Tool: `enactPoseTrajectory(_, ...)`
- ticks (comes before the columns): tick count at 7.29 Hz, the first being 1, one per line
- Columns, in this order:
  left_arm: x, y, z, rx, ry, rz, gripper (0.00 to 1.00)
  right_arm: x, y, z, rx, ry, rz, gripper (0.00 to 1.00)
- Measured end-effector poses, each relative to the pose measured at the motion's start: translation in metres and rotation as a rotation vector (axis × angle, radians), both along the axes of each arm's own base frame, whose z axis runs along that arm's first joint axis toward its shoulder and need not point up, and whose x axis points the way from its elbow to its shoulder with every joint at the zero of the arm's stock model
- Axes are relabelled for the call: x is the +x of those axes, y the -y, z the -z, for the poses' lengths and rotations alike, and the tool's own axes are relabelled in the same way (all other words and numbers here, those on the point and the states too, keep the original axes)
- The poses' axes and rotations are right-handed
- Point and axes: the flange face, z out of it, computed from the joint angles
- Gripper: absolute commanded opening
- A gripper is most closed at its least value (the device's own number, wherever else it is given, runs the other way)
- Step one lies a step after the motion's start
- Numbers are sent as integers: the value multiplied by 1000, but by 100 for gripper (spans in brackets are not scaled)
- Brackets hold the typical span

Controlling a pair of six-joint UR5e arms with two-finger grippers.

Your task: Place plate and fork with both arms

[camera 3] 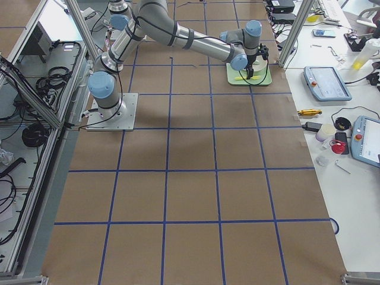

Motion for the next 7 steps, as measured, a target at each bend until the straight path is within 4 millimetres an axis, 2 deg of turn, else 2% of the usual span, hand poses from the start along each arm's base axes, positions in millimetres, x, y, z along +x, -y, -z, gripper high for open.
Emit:
enactPoseTrajectory(1, 0, -1, -1, -1, 0, 0, 100, -10, -38, -36, 12, -24, 14, 100)
enactPoseTrajectory(2, 0, -1, -2, -3, 0, 0, 100, -19, -84, -63, 32, -36, 26, 100)
enactPoseTrajectory(4, 0, -2, -3, -5, 0, -1, 100, -30, -173, -110, 81, -45, 36, 100)
enactPoseTrajectory(5, 0, -2, -4, -7, 0, 0, 100, -32, -205, -132, 125, -45, 35, 100)
enactPoseTrajectory(6, 0, -3, -4, -8, 0, 0, 100, -33, -218, -155, 130, -42, 34, 100)
enactPoseTrajectory(7, 0, -3, -7, -12, 0, -1, 100, -33, -219, -180, 105, -38, 34, 100)
